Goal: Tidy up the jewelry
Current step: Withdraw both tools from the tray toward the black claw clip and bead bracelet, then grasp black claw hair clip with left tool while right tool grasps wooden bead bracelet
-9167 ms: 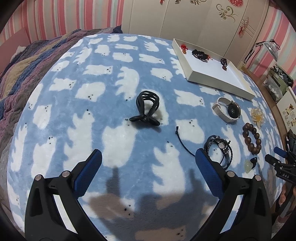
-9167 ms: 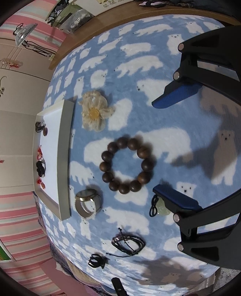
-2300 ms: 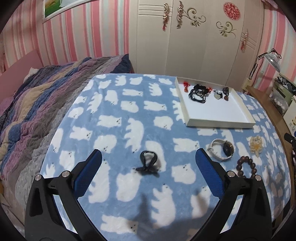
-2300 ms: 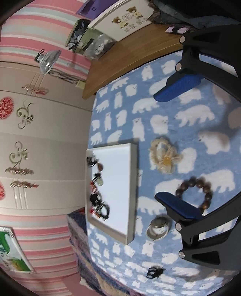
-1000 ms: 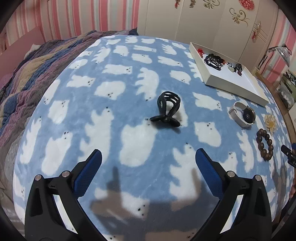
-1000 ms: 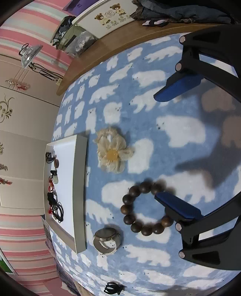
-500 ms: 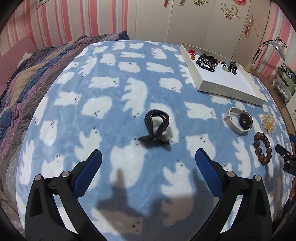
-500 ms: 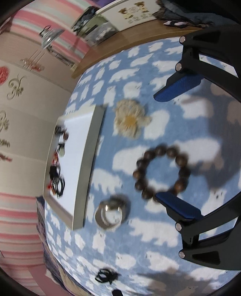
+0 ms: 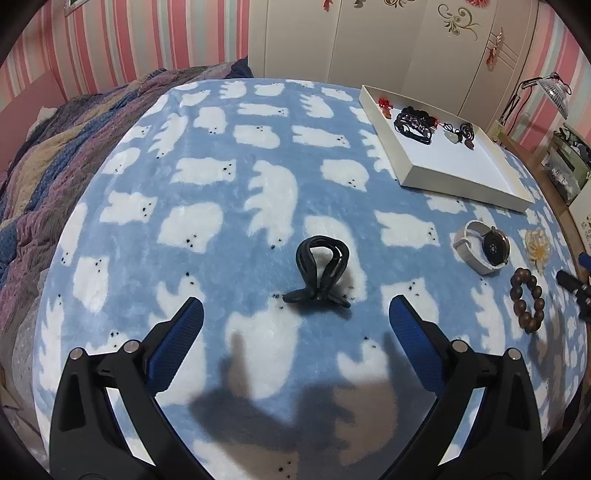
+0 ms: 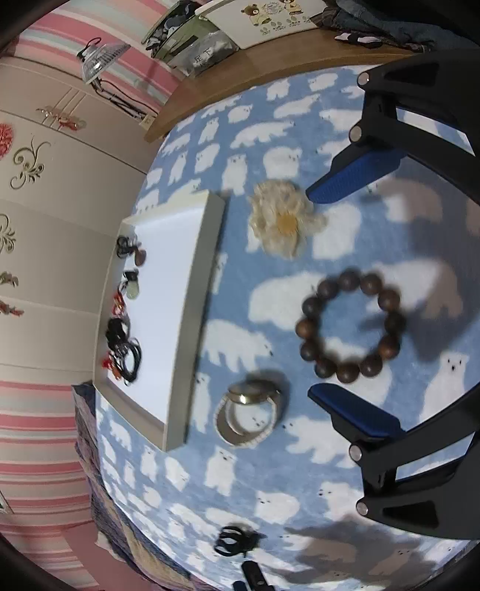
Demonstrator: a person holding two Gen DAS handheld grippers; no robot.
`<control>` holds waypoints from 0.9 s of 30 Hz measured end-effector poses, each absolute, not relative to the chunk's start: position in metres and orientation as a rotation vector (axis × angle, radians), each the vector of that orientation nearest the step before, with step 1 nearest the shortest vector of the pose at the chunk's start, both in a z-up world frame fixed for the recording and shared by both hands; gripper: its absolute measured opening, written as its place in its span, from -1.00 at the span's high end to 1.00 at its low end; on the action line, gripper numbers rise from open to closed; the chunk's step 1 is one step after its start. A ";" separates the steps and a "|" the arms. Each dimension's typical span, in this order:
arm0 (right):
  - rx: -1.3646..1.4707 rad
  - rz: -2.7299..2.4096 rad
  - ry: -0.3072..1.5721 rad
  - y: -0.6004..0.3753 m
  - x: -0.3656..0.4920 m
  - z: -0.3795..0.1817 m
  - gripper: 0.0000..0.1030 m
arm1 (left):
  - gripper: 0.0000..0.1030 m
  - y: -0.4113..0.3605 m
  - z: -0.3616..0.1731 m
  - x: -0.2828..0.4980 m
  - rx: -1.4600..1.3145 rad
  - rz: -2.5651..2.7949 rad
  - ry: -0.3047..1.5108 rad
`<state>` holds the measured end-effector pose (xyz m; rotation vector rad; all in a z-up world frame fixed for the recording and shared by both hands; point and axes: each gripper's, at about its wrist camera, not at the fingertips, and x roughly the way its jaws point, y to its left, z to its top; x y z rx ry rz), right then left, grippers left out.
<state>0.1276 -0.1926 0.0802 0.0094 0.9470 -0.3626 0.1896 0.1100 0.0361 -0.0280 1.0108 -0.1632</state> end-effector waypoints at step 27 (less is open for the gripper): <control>0.030 -0.319 1.119 -0.154 0.149 0.051 -0.88 | -0.87 0.111 0.030 0.207 0.022 -0.200 1.082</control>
